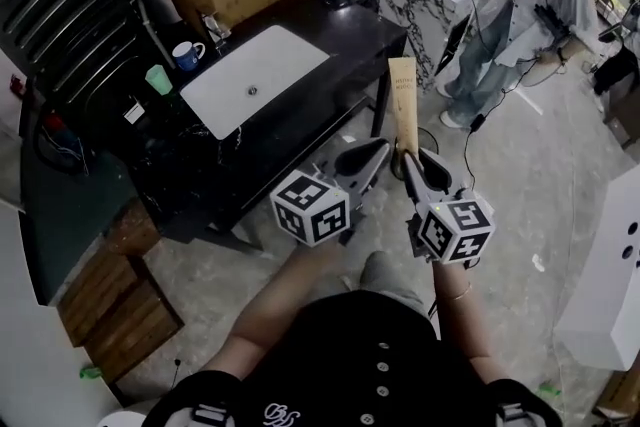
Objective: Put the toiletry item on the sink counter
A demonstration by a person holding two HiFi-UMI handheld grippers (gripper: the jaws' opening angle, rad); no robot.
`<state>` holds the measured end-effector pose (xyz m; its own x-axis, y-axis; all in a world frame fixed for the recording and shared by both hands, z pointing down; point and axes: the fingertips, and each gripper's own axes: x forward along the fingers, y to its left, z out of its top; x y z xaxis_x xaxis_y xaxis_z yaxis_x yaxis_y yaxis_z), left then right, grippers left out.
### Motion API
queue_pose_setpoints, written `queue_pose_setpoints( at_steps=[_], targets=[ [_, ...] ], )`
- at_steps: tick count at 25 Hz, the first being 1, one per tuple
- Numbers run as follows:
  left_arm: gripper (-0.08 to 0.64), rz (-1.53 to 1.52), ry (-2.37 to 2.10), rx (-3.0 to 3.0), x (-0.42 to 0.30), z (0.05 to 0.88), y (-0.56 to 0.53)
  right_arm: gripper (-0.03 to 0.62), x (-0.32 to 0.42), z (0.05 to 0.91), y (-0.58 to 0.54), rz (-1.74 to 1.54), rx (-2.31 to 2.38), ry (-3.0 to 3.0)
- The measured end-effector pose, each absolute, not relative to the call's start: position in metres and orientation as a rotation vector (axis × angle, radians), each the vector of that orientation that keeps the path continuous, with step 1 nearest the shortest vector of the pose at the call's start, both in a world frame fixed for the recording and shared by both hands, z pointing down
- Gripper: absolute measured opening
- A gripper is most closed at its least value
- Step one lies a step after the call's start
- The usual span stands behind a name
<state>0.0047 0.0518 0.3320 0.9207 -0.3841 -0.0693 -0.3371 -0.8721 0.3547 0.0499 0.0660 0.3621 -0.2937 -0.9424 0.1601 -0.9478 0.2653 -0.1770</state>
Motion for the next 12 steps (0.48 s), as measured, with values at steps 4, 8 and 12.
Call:
queue_pose_setpoints(
  at_steps=[4, 8, 12],
  targets=[
    [0.018, -0.194, -0.545, 2.715, 0.003, 0.34, 0.03, 0.071, 0.048, 0.374, 0.047, 0.408, 1.844, -2.472],
    [0.018, -0.189, -0.563, 2.695, 0.002, 0.346, 0.009, 0.071, 0.051, 0.385, 0.023, 0.447, 1.825, -2.467],
    [0.018, -0.177, -0.616, 2.703, 0.002, 0.349, -0.021, 0.071, 0.051, 0.386, -0.008, 0.459, 1.787, -2.497]
  ],
)
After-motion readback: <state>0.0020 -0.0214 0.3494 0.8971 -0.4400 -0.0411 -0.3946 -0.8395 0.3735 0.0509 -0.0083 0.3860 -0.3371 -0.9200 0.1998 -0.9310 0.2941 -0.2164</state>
